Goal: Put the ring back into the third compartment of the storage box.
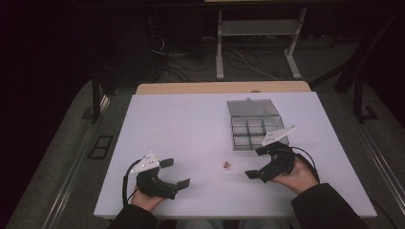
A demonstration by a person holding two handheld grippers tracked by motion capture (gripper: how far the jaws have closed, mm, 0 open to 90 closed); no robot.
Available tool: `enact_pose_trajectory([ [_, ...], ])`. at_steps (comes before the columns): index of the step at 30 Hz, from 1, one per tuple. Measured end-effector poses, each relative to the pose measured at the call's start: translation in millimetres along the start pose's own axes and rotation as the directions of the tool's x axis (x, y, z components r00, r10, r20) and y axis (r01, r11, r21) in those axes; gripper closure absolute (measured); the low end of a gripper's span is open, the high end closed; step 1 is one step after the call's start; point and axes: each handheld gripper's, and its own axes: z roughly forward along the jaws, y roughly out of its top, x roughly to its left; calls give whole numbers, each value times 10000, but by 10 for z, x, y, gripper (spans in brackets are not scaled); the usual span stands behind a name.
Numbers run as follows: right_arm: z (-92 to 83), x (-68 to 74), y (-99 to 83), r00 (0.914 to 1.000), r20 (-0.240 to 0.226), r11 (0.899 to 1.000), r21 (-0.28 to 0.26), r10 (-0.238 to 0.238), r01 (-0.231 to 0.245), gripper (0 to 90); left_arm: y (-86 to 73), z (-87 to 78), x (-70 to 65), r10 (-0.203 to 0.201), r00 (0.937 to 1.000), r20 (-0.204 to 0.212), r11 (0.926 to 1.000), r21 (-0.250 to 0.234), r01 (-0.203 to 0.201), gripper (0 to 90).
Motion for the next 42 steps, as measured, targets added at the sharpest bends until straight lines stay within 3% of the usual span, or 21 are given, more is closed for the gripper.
enact_pose_trajectory([
  [12, 102, 0, 145, 9997, -75, 9995, 172, -245, 246, 0, 1, -1, 1, 14, 10000, 9, 10000, -8, -14, 0],
  [42, 456, 39, 308, 9977, -306, 9950, 775, -600, 623, 0, 3, -1, -4, 44, 10000, 42, 10000, 13, -44, 0],
])
